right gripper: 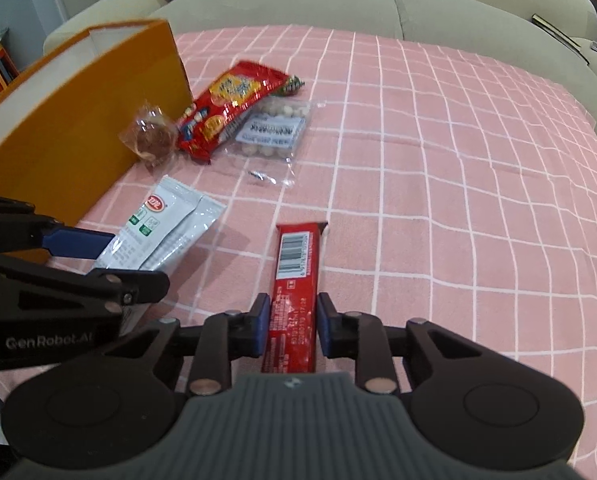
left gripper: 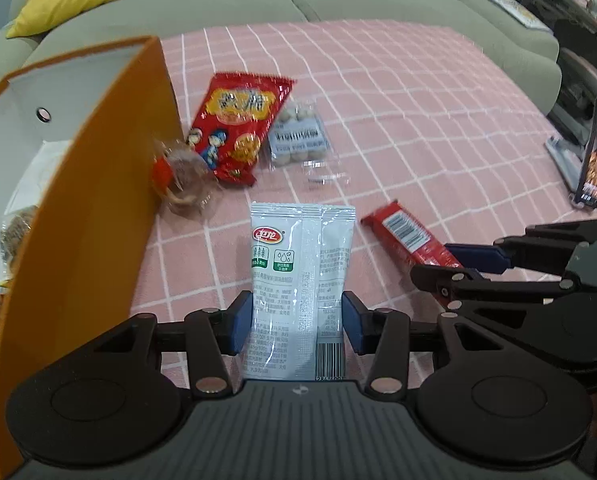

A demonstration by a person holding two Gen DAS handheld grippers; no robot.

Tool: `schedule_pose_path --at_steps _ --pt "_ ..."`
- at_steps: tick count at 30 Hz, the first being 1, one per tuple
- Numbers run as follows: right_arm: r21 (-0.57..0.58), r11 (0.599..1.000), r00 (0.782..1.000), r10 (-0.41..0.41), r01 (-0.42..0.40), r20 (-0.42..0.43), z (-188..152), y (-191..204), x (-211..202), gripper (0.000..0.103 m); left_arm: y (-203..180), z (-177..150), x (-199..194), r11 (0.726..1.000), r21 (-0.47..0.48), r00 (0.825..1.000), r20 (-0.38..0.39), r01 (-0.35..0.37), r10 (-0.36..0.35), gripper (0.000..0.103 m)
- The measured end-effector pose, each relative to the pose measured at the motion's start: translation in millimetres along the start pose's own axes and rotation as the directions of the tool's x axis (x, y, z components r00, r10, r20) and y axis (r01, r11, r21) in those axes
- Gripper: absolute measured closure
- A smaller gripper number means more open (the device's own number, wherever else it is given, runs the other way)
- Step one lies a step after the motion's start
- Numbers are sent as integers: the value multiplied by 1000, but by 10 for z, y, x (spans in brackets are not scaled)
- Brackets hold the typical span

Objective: Organize snacks
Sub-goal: 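Carry the sachet and candy bar over the box and lower them inside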

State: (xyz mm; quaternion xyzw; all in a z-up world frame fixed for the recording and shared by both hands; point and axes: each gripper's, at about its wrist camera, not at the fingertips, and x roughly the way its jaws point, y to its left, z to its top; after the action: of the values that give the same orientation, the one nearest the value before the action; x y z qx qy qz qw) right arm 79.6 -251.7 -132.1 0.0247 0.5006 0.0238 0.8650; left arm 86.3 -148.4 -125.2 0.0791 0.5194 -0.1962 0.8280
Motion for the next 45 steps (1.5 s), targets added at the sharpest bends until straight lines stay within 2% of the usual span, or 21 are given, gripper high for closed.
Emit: schedule_pose_path --at_steps 8,14,20,25,31,35,39,45 --pt "-22 1000 996 20 -19 83 124 140 -435 82 41 95 -420 1000 -13 996 92 12 -11 50" --pt "-57 998 987 47 -38 157 286 277 -757 82 172 137 -784 999 -43 985 171 10 -3 50" --pt "-125 991 973 84 -58 216 479 518 -977 82 427 182 -1116 995 -103 972 235 -3 28 50" --pt "-195 977 957 131 -82 258 676 784 -1098 82 711 234 -1303 988 -151 963 259 -28 67 50" --pt "-293 950 940 195 -110 280 910 1165 -1153 82 1010 341 -1392 982 -170 961 244 -85 126 50" --pt "-344 930 937 227 -127 267 1068 1408 -1072 82 1222 395 -1392 979 -181 968 216 -89 128 50" --pt "-385 913 942 239 -135 237 1189 1618 -930 82 1389 423 -1315 978 -185 973 185 -101 135 50" --pt "-465 880 962 203 -98 183 1338 1880 -587 83 1590 467 -1155 979 -146 979 123 -144 162 50"
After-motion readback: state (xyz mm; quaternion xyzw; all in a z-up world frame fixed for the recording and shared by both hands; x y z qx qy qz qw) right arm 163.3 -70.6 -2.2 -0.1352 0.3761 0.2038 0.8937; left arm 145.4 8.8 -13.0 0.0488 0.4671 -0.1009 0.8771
